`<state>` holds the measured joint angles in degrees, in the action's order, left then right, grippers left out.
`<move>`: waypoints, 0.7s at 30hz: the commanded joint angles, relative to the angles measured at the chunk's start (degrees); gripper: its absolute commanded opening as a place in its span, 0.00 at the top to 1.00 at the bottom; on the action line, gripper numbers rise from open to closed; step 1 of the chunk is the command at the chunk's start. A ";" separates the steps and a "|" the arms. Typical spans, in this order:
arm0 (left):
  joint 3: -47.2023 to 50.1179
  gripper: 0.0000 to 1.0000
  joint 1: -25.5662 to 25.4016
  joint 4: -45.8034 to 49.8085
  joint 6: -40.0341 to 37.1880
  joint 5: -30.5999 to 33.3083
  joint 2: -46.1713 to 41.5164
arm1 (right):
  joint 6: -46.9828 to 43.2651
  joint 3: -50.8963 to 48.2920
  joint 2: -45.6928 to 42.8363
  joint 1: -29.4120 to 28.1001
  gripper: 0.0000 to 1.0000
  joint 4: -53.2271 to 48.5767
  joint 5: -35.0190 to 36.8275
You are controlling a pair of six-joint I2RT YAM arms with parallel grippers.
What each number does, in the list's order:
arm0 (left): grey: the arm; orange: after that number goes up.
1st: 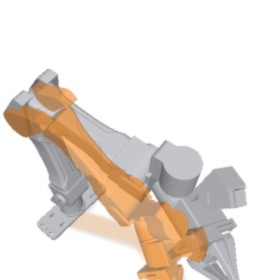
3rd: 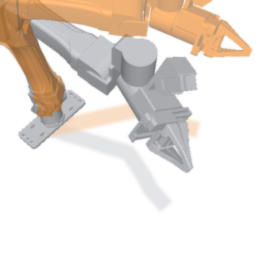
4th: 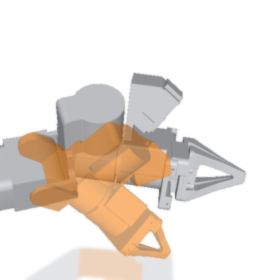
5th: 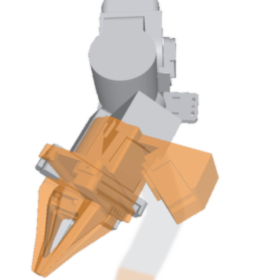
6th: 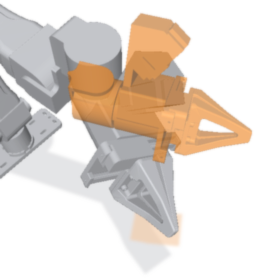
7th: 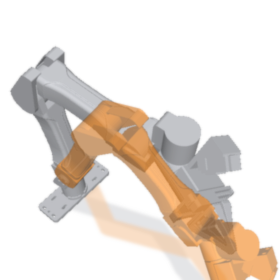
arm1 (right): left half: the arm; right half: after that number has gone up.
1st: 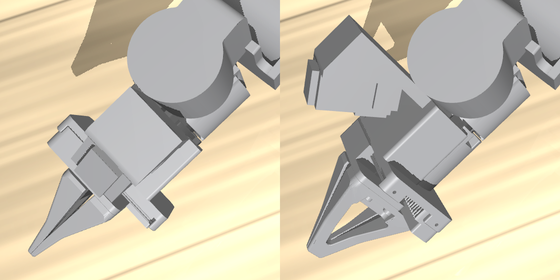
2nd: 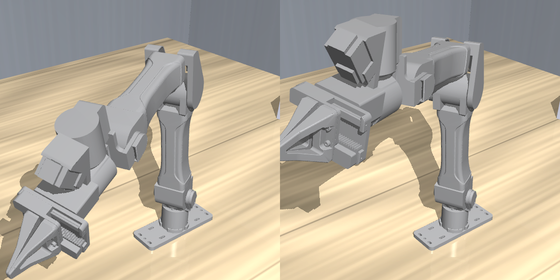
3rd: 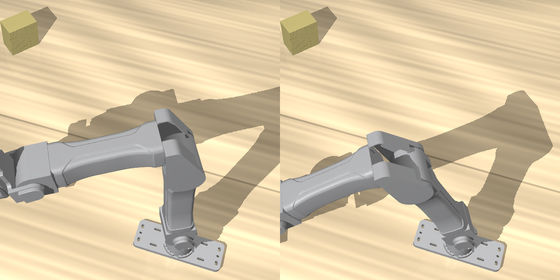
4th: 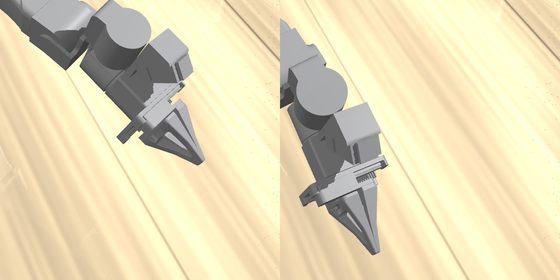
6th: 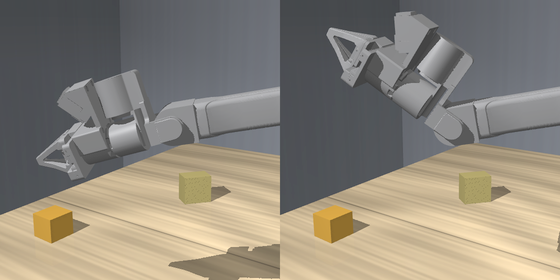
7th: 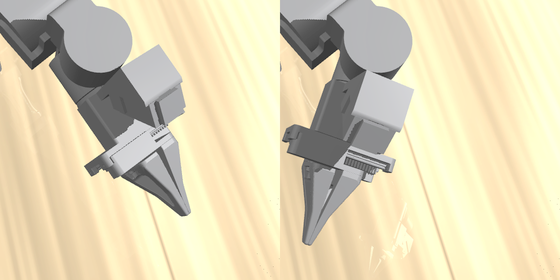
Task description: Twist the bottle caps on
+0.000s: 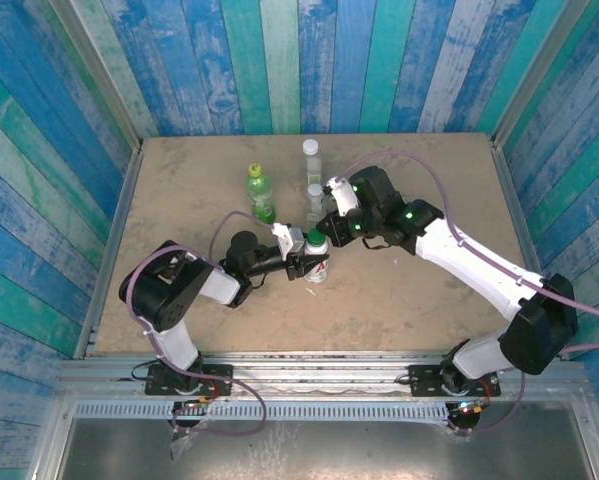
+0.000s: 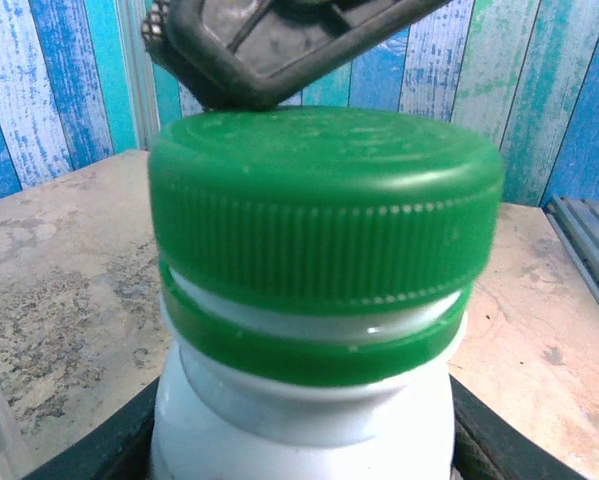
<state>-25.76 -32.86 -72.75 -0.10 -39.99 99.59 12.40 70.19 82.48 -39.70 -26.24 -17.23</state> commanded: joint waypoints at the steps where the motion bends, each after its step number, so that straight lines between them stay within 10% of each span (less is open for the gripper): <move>1: 0.21 0.52 -0.35 1.32 0.28 0.79 1.33 | 0.38 -4.23 -1.09 -1.13 0.88 -7.15 -9.59; 12: 0.09 0.51 -0.31 1.56 0.10 0.13 1.57 | -1.51 -6.18 -7.84 -0.91 0.78 -4.01 -5.31; 21: -0.45 0.49 -0.66 5.17 -2.40 -5.21 -0.68 | -27.71 -5.20 -9.96 -0.62 0.40 -6.42 -3.36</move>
<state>-25.87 -32.91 -72.31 -0.86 -41.19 99.53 -2.09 64.38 74.54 -40.42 -30.39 -20.38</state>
